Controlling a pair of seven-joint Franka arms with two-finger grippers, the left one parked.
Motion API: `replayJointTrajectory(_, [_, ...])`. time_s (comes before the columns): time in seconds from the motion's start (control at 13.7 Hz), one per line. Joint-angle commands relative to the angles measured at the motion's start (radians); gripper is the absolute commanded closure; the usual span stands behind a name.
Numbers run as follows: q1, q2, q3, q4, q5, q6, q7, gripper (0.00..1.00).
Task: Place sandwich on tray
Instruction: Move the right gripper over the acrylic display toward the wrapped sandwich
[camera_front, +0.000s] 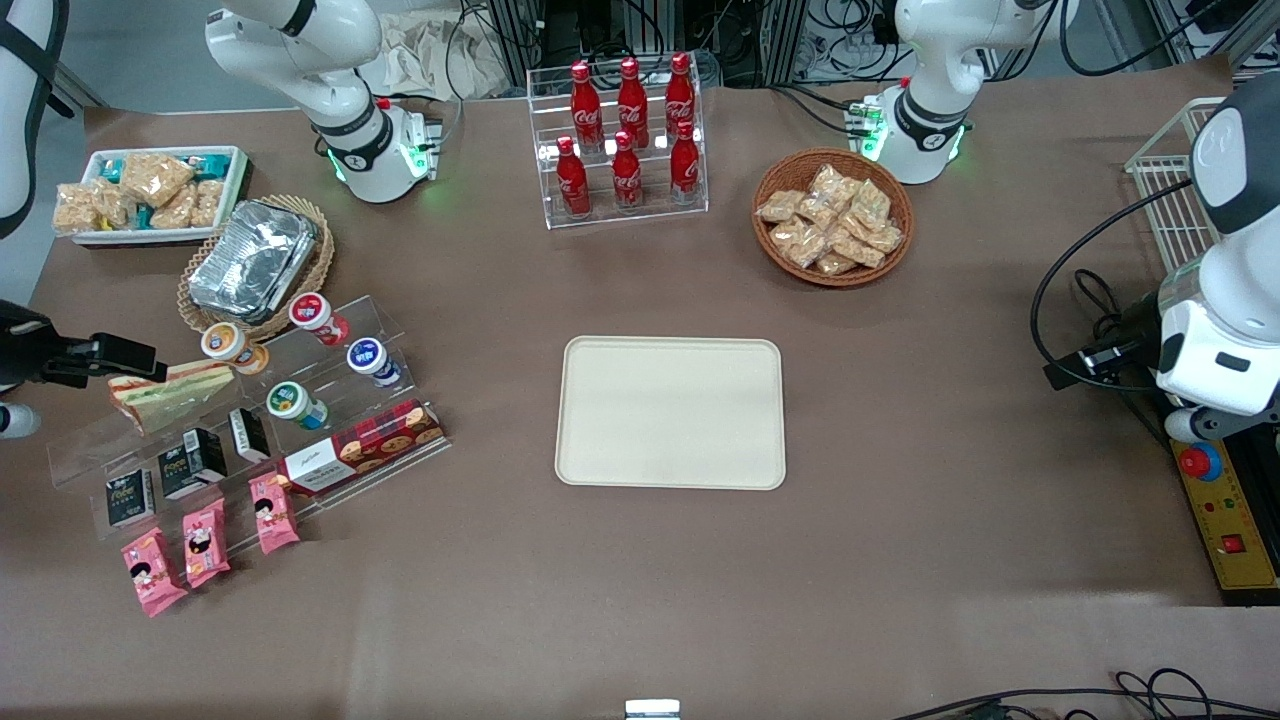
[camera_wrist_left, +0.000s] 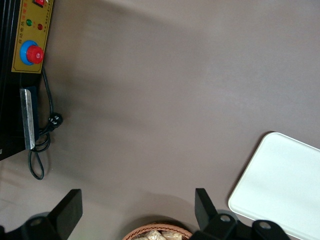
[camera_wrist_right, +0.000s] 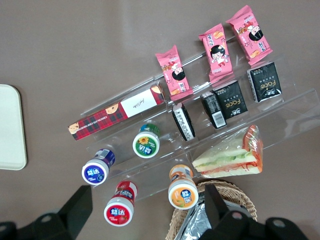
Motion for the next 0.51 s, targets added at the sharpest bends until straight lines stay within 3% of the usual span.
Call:
replayJointTrajectory(0.0, [-0.005, -0.006, 0.003, 0.0, -0.015, -0.002, -0.003, 0.0])
replayJointTrajectory(0.44, [-0.01, -0.006, 0.0, -0.009, -0.017, -0.033, 0.0, 0.0])
